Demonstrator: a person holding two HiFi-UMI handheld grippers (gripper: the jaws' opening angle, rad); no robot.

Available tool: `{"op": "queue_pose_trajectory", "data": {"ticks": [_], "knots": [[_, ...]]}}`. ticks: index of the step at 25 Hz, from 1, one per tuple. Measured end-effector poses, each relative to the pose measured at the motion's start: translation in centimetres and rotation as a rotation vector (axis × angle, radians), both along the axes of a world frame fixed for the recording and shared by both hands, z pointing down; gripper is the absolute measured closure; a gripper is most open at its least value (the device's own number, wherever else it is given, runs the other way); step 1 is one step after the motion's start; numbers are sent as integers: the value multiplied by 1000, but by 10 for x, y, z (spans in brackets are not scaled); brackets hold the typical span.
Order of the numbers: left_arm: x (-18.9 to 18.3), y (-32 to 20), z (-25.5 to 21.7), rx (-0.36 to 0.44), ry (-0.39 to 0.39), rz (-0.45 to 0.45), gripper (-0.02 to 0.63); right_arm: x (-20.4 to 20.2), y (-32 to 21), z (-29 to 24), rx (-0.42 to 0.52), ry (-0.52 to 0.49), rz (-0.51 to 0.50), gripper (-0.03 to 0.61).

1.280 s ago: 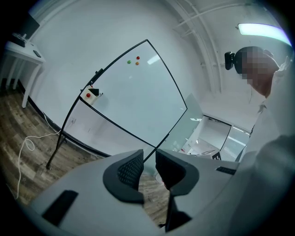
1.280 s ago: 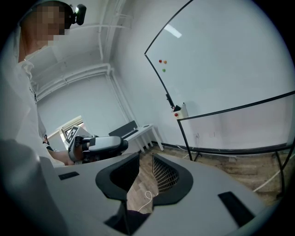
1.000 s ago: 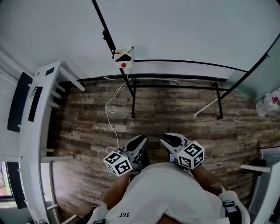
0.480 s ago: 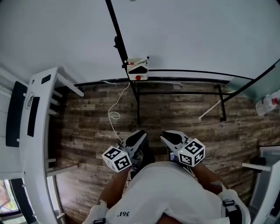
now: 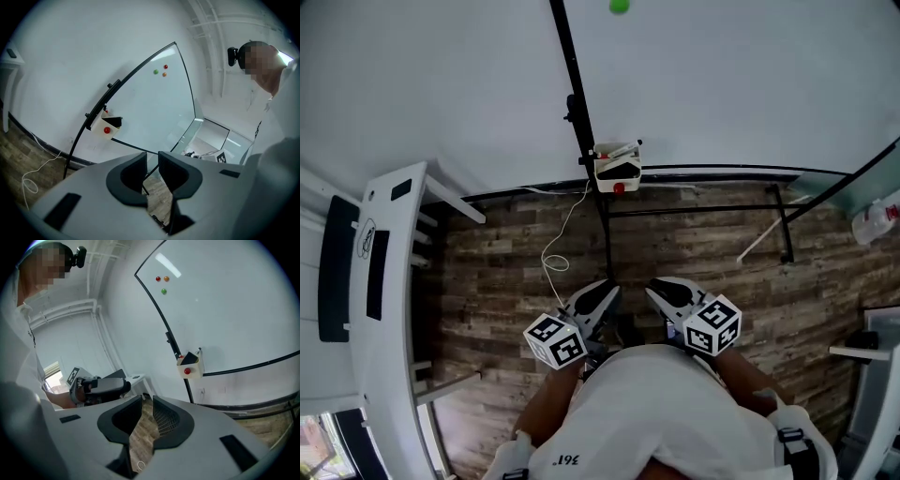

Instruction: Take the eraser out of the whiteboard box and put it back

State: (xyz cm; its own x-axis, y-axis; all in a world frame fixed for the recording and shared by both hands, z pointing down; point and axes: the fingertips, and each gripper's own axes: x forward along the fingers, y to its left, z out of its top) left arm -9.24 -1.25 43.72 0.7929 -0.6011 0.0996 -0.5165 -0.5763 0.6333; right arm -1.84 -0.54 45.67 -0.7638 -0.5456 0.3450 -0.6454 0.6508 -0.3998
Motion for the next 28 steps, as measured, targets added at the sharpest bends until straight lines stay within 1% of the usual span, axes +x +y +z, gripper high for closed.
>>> {"op": "queue_pose_trajectory", "data": {"ticks": [9,14,19,23,28], "knots": [[-14,-28,2,14,-5,39,534,-8,-24,5,3,0,64,491],[-18,-38,0,22,-2,19,534,-5,-34,0,10,12,68,491],[-6,-42,1,48,-43,3,534,9,-42,-3,22,22,61,491],[7,-45,-1,46,-29,-21,532,25,-47,-6,28,38,43,491],[23,-48,1,34,-31,-34,533,41,-53,-4,20,44,28,491]]}}
